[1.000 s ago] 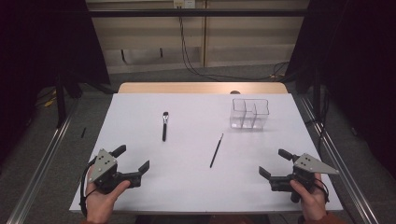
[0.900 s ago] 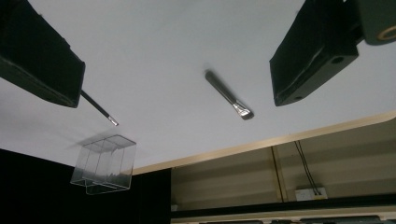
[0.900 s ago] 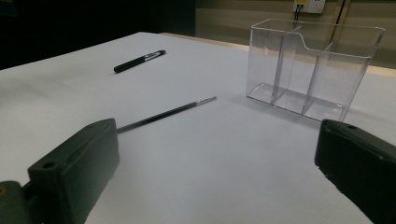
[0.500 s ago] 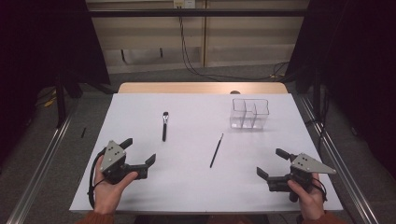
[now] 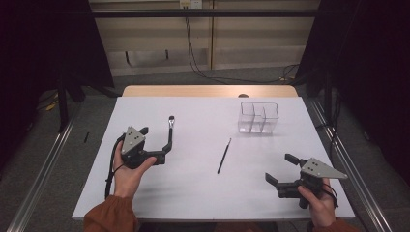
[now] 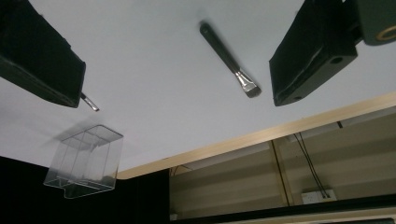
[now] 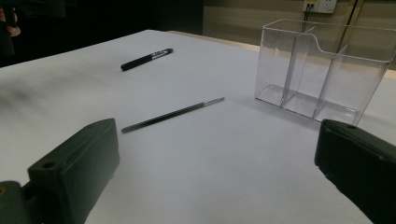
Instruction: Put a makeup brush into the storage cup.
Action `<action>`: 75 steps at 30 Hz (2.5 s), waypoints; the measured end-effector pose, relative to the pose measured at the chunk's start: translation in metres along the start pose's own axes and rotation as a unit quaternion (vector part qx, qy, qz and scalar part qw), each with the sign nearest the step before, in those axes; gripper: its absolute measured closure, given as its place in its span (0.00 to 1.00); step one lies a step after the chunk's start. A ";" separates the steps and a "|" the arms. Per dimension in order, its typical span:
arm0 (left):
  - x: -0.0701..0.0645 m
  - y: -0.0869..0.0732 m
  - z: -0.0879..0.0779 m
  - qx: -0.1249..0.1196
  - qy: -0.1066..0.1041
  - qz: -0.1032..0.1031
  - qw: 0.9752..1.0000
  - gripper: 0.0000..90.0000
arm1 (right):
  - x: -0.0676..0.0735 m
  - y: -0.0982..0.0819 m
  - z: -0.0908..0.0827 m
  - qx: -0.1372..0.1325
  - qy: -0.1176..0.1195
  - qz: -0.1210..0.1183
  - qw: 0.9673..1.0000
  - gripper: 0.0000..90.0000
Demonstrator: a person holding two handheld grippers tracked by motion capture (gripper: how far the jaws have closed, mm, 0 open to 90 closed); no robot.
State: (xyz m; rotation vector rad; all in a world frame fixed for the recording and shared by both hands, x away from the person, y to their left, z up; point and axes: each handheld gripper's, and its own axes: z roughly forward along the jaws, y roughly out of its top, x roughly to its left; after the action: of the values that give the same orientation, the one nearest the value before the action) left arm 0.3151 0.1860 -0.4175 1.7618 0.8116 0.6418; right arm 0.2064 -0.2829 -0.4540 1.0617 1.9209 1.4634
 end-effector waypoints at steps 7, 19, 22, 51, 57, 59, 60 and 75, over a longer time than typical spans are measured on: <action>0.011 0.005 0.011 -0.014 0.015 -0.016 1.000 0.04 | -0.001 0.000 0.000 0.000 0.000 0.000 1.000 0.00; 0.022 0.018 0.037 -0.004 0.023 -0.013 1.000 0.03 | 0.000 -0.001 -0.001 0.000 -0.002 0.001 1.000 0.00; 0.024 0.022 0.042 -0.014 0.021 -0.009 1.000 0.04 | 0.000 -0.001 -0.002 0.001 -0.002 0.000 1.000 0.00; 0.051 0.033 0.086 0.127 0.042 -0.028 0.991 0.05 | 0.000 -0.001 -0.001 0.006 -0.002 0.002 1.000 0.00; 0.053 0.037 0.093 0.185 0.031 -0.032 0.982 0.05 | 0.000 -0.002 -0.001 0.006 -0.003 0.002 1.000 0.00; 0.053 0.038 0.096 0.202 0.031 -0.033 0.978 0.05 | 0.000 -0.002 -0.001 0.007 -0.003 0.001 1.000 0.00; 0.053 0.038 0.097 0.210 0.030 -0.038 0.977 0.05 | 0.000 -0.002 -0.001 0.007 -0.003 0.001 1.000 0.00; 0.054 0.048 0.115 0.329 0.020 -0.061 0.942 0.07 | 0.000 -0.003 -0.001 0.016 0.001 0.002 1.000 0.00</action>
State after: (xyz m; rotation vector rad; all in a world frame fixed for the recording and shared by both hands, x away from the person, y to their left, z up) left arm 0.4450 0.1496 -0.4059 2.2720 1.2546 0.3358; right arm 0.2047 -0.2833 -0.4564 1.0783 1.9503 1.4411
